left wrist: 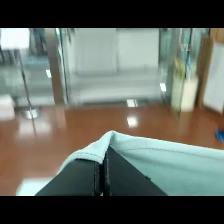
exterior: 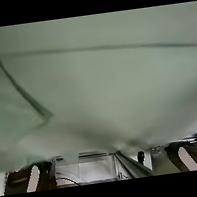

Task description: Fold the shirts.

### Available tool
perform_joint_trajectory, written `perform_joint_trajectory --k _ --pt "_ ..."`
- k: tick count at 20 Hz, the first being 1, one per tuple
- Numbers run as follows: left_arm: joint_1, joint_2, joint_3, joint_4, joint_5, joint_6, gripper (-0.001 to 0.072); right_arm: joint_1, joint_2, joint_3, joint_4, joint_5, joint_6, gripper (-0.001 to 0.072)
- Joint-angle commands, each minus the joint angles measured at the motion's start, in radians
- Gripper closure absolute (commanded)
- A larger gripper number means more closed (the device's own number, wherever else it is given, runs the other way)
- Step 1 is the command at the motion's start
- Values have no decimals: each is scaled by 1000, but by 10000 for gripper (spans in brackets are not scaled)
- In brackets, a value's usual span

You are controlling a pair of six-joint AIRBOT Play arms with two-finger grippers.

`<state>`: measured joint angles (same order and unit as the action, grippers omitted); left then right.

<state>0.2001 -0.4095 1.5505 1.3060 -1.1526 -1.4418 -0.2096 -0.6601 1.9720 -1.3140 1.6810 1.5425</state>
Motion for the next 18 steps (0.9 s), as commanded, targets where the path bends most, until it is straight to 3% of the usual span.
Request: perform_joint_trajectory --k 1,6,9,14,18 --pt "-40 -18 -135 41 -41 -49 686 1 10 -178 70 -4 8 689" --pt "-40 -171 -367 -42 118 -93 686 1 -48 -592 221 -298 -84 689" --pt "-67 -362 -434 -149 207 -55 686 1 -185 -728 274 -436 -146 689" --pt "-126 -774 -351 -188 466 -68 686 1 -570 -698 352 -726 -186 689" --pt "-126 -1056 -186 -292 479 -68 686 16 -890 -511 402 -748 -175 689"
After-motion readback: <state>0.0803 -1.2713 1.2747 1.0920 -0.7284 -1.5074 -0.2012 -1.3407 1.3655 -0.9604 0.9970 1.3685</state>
